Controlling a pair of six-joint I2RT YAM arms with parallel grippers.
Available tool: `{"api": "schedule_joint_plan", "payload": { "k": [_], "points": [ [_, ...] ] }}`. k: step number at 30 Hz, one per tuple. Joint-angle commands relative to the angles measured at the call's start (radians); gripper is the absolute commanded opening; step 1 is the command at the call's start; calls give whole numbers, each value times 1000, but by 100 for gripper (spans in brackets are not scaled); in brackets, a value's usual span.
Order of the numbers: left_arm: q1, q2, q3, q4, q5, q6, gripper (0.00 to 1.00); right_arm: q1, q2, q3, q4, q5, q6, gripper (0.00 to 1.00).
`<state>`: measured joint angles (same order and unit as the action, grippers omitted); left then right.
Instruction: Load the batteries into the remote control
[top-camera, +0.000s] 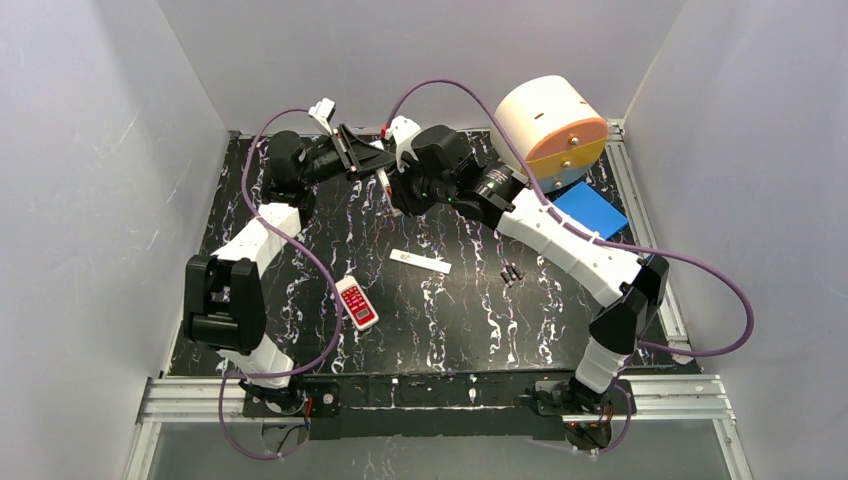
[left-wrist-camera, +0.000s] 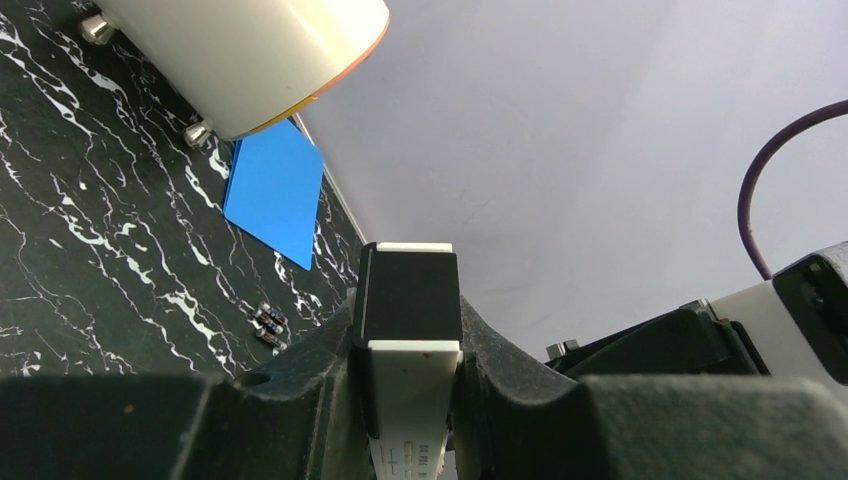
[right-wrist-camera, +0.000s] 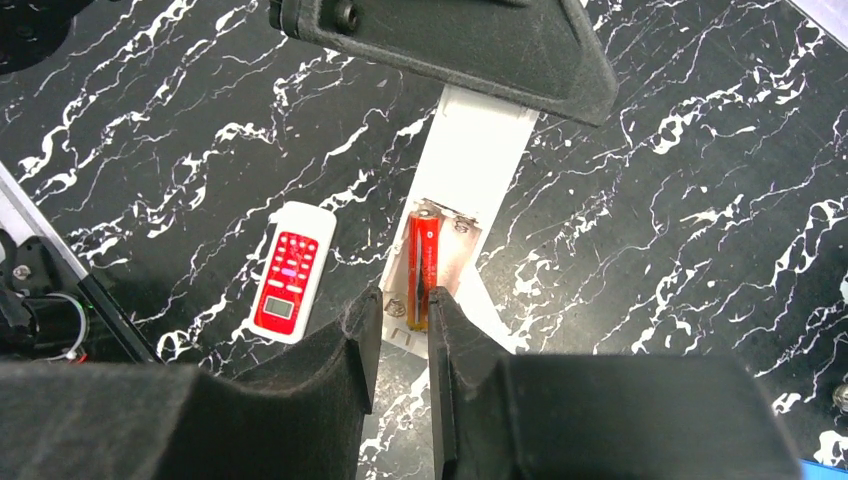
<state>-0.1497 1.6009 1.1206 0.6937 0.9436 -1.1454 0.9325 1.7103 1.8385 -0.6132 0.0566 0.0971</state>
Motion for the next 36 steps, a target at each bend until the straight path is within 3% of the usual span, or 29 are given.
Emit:
{"api": "schedule_joint_plan", "payload": {
  "k": [1, 17, 23, 36],
  "points": [
    [-10, -44, 7, 15, 29, 22, 0, 9, 4, 54, 2, 40, -13, 32],
    [-29, -44, 35, 58, 76, 36, 0, 34, 47, 46, 24, 107, -38, 30],
    [-29, -47, 31, 74, 58, 31, 0, 40, 40, 36, 41, 164, -39, 16],
    [-28, -39, 32, 75, -2, -44, 0, 40, -155, -207, 333, 172, 11, 17]
  ]
}}
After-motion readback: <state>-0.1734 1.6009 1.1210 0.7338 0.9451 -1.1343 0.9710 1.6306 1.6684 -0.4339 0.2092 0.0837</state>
